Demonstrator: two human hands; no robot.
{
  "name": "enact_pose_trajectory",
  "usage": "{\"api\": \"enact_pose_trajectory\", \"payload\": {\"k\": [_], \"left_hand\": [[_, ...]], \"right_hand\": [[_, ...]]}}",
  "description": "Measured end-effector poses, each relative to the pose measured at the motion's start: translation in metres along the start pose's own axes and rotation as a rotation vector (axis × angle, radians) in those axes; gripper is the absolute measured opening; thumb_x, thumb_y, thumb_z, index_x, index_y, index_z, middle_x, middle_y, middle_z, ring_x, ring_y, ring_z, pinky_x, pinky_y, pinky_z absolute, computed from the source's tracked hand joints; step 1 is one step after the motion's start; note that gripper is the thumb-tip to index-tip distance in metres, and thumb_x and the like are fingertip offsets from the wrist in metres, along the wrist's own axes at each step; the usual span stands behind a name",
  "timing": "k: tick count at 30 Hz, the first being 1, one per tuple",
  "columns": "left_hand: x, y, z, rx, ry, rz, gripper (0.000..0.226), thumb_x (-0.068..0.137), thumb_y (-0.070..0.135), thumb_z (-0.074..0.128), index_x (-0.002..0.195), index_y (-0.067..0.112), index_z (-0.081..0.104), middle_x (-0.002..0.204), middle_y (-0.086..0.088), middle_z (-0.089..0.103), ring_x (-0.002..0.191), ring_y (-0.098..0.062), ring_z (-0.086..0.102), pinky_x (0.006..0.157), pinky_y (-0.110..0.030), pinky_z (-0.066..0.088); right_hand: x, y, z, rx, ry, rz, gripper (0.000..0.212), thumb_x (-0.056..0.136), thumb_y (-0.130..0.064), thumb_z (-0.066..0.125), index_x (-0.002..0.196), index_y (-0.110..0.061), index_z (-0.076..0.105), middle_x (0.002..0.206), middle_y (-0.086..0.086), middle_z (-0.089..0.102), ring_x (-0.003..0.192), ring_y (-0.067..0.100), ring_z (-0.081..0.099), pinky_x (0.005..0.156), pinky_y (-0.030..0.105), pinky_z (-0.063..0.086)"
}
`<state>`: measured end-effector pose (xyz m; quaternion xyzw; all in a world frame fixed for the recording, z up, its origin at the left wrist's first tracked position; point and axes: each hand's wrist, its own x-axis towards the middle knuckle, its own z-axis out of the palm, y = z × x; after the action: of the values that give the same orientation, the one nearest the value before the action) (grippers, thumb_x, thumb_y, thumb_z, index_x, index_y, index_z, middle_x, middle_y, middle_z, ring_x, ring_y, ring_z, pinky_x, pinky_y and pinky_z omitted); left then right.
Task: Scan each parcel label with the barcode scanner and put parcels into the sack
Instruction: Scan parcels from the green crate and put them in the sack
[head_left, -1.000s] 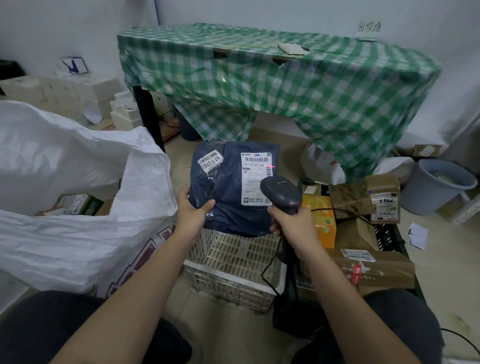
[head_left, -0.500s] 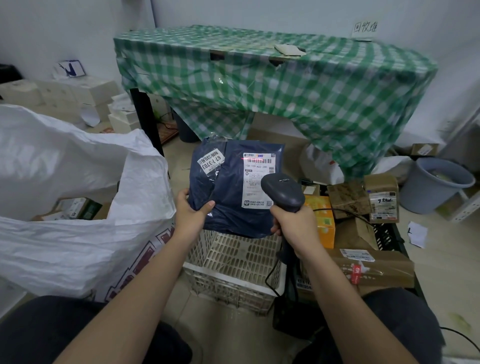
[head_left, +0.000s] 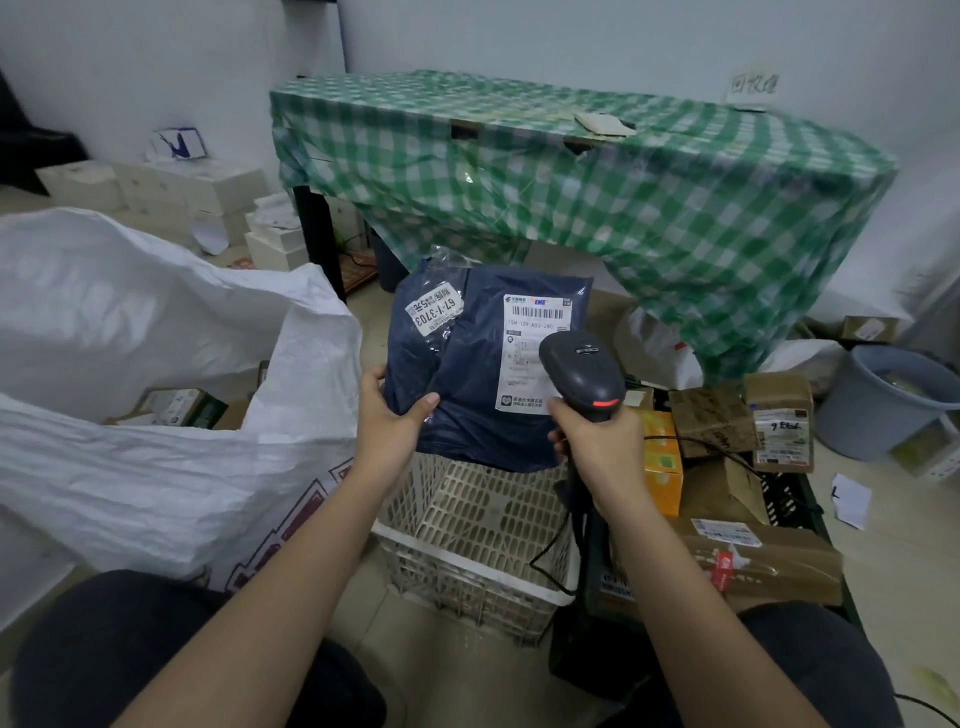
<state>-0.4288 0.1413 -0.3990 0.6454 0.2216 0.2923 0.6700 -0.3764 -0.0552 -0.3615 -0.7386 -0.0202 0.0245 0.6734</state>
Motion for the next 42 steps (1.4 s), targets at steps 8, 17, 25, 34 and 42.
{"api": "enact_pose_trajectory", "payload": {"k": [8,17,25,34,42], "left_hand": [[0.005,0.059,-0.087,0.015,0.342,0.169,0.045,0.084,0.013,0.072,0.116,0.023,0.041,0.113,0.006,0.057,0.102,-0.007,0.059,0.089,-0.027,0.05],[0.014,0.108,-0.216,0.205,0.692,0.374,0.043,0.086,0.008,0.068,0.114,0.019,0.038,0.115,0.002,0.053,0.102,-0.01,0.056,0.081,-0.011,0.047],[0.038,0.09,-0.27,0.492,0.765,0.428,0.029,0.086,0.001,0.057,0.102,0.019,0.04,0.105,-0.006,0.051,0.093,-0.02,0.051,0.08,-0.031,0.046],[0.078,0.078,-0.247,0.869,0.246,0.029,0.046,0.096,0.012,0.054,0.141,0.014,0.045,0.147,-0.009,0.042,0.133,-0.028,0.04,0.106,-0.037,0.034],[0.058,0.075,-0.139,0.54,0.104,0.274,0.027,0.095,0.018,0.058,0.121,0.015,0.058,0.121,0.003,0.057,0.106,-0.009,0.056,0.083,-0.016,0.045]], "right_hand": [[-0.004,-0.041,0.084,0.031,-0.055,-0.088,0.021,0.076,-0.019,0.076,0.059,-0.017,0.063,0.062,0.006,0.067,0.064,0.019,0.06,0.063,0.033,0.048],[-0.02,-0.06,0.182,-0.009,-0.188,-0.086,0.015,0.072,-0.019,0.073,0.062,-0.021,0.062,0.066,0.01,0.067,0.076,0.034,0.069,0.067,0.041,0.052],[-0.016,-0.055,0.211,-0.042,-0.225,-0.034,0.018,0.074,-0.015,0.071,0.06,-0.014,0.06,0.064,0.014,0.064,0.067,0.033,0.063,0.06,0.037,0.048],[0.004,-0.044,0.199,-0.07,-0.207,0.014,0.025,0.079,-0.014,0.072,0.058,-0.013,0.059,0.057,0.006,0.06,0.058,0.024,0.055,0.063,0.033,0.044],[0.016,-0.006,0.12,-0.033,-0.118,0.123,0.014,0.084,-0.006,0.069,0.073,-0.007,0.061,0.061,0.011,0.059,0.054,0.021,0.054,0.056,0.03,0.042]]}}
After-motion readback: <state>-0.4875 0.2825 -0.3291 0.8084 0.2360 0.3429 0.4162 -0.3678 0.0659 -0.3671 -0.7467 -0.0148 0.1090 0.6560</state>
